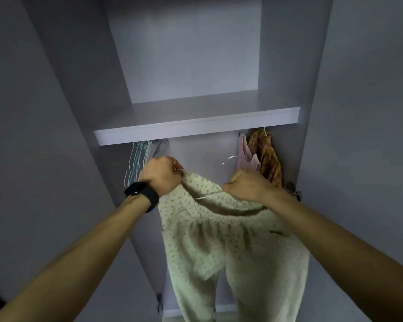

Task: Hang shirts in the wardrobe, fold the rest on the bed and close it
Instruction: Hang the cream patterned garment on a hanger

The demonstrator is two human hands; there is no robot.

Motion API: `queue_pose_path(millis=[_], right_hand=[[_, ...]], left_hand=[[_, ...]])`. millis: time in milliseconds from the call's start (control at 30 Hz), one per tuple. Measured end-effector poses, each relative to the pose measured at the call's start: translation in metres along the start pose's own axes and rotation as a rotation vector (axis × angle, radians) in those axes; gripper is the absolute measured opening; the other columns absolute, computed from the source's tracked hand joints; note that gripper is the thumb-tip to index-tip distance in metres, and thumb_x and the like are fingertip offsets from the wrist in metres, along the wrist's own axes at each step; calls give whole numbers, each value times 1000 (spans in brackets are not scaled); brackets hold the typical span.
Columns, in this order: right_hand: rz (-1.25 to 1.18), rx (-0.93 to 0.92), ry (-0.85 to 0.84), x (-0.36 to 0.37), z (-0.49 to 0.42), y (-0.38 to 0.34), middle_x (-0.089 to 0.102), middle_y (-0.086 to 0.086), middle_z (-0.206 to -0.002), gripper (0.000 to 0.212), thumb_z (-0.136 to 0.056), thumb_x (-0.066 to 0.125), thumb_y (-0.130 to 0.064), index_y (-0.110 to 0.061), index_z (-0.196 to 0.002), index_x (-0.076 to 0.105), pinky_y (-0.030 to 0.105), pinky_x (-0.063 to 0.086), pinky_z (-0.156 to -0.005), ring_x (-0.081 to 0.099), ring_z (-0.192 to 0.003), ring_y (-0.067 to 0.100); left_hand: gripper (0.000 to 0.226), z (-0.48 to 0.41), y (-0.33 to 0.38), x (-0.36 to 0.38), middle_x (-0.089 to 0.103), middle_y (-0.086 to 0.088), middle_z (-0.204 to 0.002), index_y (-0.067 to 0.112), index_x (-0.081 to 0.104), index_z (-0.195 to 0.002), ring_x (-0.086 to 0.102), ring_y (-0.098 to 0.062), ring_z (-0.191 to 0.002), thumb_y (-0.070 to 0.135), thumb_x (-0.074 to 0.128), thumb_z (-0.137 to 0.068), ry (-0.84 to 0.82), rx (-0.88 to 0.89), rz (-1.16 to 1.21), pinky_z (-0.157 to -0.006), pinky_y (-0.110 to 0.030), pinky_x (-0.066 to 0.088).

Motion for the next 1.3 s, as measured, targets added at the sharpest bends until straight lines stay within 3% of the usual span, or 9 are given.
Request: queue_pose_path(millis=[200,367,567,667,733,833,967,1133,1300], right_hand=[[316,-29,-122,3,-1,-4,64,14,-110,43,-94,55,-51,-10,-108,62,37,50,-90,59,-103,32],[96,-19,-34,-8,-10,-12,69,-4,-60,40,-88,60,-34,-19,-51,66,29,49,-70,66,-67,17],[-79,-60,67,-37,-7,-14,54,-13,-41,48,-92,57,-48,-25,-52,71,27,39,-60,54,-47,1],[-183,-152,182,-46,12,7,66,-22,-73,31,-89,52,-66,-42,-82,71,25,42,-73,57,-70,-8],[-97,-91,201,-37,26,53,67,-21,-102,53,-83,35,-84,-46,-110,60,32,45,-88,59,-96,1],[-21,-24,275,-4,43,101,57,-12,-70,63,-87,17,-79,-30,-80,55,35,45,-75,61,-78,16],[-55,-66,559,14,47,93,39,-13,-49,50,-100,23,-58,-32,-58,34,30,31,-58,45,-50,0],[-11,-60,545,7,38,103,53,-6,-58,50,-102,24,-56,-29,-65,45,37,43,-60,55,-59,19],[222,-16,541,-14,29,111,71,11,-80,50,-105,32,-48,-15,-84,63,39,48,-63,66,-78,36]], left_hand=[[15,-12,-22,0,75,-3,-100,31,76,-99,67,-27,-95,29,64,-89,-31,-102,19,-83,-30,53],[9,16,39,44,76,14,-94,33,79,-94,68,-4,-91,34,75,-86,-214,117,351,-91,-23,52],[17,25,65,72,69,12,-93,41,70,-110,63,-8,-87,44,62,-95,-247,342,401,-84,-29,50],[12,17,57,65,71,16,-83,37,73,-96,64,-5,-77,38,60,-98,-170,381,357,-76,-29,51],[15,11,39,60,71,22,-83,40,72,-89,63,2,-77,33,63,-97,-128,332,370,-74,-21,48],[24,6,22,62,69,14,-75,40,69,-79,60,1,-67,23,65,-95,-193,241,376,-68,-20,45],[25,13,53,77,66,-2,-92,25,58,-78,60,-21,-87,43,58,-96,-272,245,221,-80,-35,48],[27,27,51,86,61,-2,-74,14,51,-88,57,-31,-73,30,39,-107,-215,275,324,-67,-35,36],[33,25,37,88,56,12,-69,29,48,-75,55,-9,-68,30,40,-106,-301,296,297,-60,-11,36]])
Point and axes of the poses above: each hand's wrist, its own z-axis away from the middle knuckle, its own x-axis out of the palm, y = z × x, the point moved 9 cm from there along -z, towards the middle knuckle
